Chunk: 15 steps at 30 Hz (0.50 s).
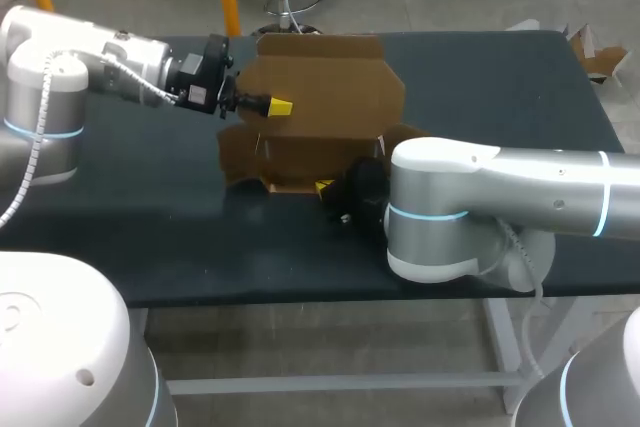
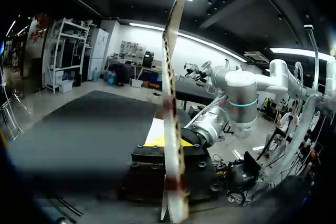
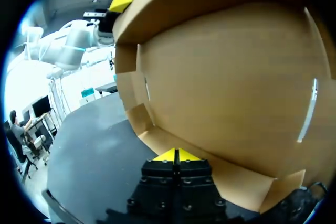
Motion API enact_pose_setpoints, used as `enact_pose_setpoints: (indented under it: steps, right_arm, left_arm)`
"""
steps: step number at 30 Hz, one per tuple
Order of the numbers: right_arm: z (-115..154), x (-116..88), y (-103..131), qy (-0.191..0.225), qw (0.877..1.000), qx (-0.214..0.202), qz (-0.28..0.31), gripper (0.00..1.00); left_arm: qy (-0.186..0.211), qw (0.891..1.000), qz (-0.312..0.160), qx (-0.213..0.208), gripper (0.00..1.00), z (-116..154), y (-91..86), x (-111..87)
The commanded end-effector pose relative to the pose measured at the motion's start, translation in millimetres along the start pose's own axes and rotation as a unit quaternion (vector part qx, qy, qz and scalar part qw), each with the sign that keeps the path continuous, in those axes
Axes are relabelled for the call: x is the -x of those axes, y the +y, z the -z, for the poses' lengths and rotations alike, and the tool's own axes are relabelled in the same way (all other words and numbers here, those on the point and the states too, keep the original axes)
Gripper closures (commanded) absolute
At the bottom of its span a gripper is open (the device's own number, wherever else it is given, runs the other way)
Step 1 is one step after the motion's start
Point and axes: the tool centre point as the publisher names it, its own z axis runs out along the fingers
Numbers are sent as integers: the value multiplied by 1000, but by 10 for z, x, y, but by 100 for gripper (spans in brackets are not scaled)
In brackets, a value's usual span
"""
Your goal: Assemble the packaging by folding the flat box into shape, placing the metal phone stand inside, and closing the box properly
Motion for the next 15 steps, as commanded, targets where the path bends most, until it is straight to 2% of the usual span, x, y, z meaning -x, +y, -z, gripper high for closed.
enact_pose_setpoints:
  steps: [1, 15]
  right_arm:
    - [-23, -26, -45, -3, 1000, 2, -1, 100]
    - [-23, -26, -45, -3, 1000, 2, -1, 100]
  left_arm:
    - [0, 1000, -2, 1, 100, -1, 52, -9]
    - [7, 1000, -10, 6, 100, -12, 88, -21]
